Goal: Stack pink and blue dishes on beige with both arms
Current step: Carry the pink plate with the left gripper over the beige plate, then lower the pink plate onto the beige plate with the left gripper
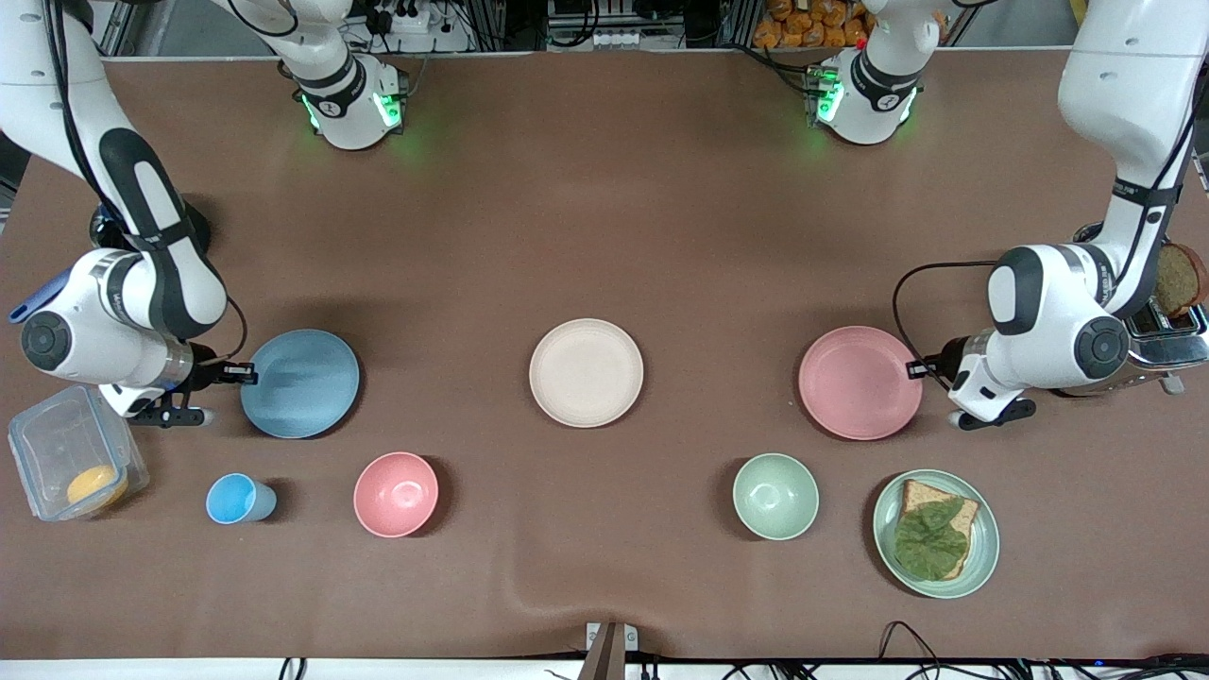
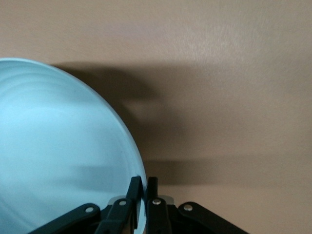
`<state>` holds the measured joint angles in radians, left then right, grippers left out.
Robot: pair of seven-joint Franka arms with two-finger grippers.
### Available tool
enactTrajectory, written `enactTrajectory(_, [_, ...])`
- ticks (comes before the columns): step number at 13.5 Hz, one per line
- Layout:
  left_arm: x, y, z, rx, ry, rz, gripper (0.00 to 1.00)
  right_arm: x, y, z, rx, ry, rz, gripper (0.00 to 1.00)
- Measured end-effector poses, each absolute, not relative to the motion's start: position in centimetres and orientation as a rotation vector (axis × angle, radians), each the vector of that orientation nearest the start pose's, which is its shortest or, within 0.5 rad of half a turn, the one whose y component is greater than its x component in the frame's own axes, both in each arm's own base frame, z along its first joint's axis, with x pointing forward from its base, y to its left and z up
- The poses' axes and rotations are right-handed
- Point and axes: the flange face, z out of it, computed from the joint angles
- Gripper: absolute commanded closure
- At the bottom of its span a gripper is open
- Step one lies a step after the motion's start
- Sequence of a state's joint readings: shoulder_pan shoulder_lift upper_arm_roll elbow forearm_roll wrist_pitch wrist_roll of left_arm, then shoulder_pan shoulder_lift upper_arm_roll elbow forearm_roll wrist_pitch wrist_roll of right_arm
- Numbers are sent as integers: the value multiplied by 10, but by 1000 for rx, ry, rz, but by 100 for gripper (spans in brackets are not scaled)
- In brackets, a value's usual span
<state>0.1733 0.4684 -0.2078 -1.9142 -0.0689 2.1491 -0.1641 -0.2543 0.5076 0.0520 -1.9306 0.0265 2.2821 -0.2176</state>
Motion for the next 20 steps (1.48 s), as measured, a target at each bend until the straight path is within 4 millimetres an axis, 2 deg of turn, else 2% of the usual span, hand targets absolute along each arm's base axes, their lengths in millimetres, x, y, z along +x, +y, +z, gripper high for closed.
enactTrajectory(2, [600,-63,260,-3300,-274,428,100,600,-119,240,-3046,-12,262,100])
enactTrajectory(4, [596,-109,270,-3348,-238,454,100,607,-118,275,-3026,-24,336,100])
enactTrajectory(6, [588,-164,280,-3374,-177,474,100,614,-118,304,-3007,-30,388,100])
enactTrajectory(8, [580,-227,290,-3366,-220,489,100,616,-113,317,-2959,-12,421,100])
enactTrajectory(11, [562,-318,298,-3361,-266,481,100,611,-103,319,-2846,35,472,100])
enactTrajectory(12, [559,-337,293,-3373,-275,467,100,609,-99,318,-2804,51,488,100])
enactTrajectory(13, [559,-348,284,-3389,-285,448,100,607,-96,318,-2774,61,500,100])
enactTrajectory(16, [561,-368,249,-3436,-298,399,100,605,-86,316,-2705,83,510,100])
enactTrajectory(20, [561,-406,237,-3482,-249,363,100,609,-62,316,-2670,95,509,100])
